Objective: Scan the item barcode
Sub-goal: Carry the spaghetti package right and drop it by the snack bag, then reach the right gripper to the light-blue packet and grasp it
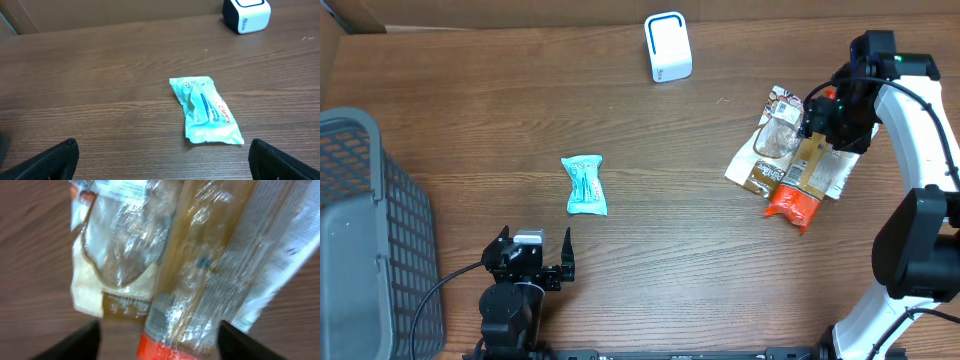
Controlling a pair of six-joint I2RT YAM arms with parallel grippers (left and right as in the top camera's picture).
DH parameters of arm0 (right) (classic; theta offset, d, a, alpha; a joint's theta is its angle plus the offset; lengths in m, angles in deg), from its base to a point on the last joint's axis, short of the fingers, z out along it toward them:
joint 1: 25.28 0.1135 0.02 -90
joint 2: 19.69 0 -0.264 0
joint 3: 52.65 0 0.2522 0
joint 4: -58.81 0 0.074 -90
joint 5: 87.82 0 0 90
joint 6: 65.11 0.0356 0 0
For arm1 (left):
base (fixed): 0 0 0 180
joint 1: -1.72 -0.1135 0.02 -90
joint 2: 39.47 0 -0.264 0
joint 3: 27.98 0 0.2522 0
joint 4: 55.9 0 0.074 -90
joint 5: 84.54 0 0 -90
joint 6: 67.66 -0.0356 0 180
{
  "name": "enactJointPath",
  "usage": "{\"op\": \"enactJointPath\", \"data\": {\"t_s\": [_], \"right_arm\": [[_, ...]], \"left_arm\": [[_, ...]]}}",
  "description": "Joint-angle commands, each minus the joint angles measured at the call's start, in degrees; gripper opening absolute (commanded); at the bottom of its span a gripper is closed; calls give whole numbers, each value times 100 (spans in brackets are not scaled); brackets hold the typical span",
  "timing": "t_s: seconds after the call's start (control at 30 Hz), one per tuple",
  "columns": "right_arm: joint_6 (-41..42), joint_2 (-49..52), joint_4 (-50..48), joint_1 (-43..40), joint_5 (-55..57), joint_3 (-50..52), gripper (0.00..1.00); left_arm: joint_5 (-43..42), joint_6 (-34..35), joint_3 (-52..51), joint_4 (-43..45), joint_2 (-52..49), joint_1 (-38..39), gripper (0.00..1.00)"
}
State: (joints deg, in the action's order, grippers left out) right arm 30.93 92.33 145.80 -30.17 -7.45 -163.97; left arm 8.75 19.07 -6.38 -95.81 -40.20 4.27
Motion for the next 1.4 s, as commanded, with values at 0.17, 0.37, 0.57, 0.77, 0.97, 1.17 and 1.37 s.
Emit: {"op": "enactJointPath", "data": {"t_s": [0.17, 0.37, 0.57, 0.77, 0.97, 1.17, 1.37], "right_arm": [[-466, -144, 592, 122, -2068, -1762, 87], [-459, -81, -63, 1025, -2603, -1709, 87], [-103, 380, -990, 2448, -2267, -1161, 82], [221, 1102, -1740, 3460, -2129, -872, 73], [616, 1685, -2354, 4054, -2105, -861, 66], [1008, 2065, -2909, 4404, -2033, -861, 61], [1569, 2197, -3340, 4704, -946, -857, 48]], "left_arm": [[50, 70, -35, 0, 48, 0, 100], [50, 70, -35, 0, 48, 0, 100], [48, 70, -35, 0, 48, 0, 100], [50, 70, -35, 0, 48, 0, 100], [50, 70, -35, 0, 48, 0, 100], [50, 70, -35, 0, 48, 0, 100], [50, 70, -35, 0, 48, 0, 100]]}}
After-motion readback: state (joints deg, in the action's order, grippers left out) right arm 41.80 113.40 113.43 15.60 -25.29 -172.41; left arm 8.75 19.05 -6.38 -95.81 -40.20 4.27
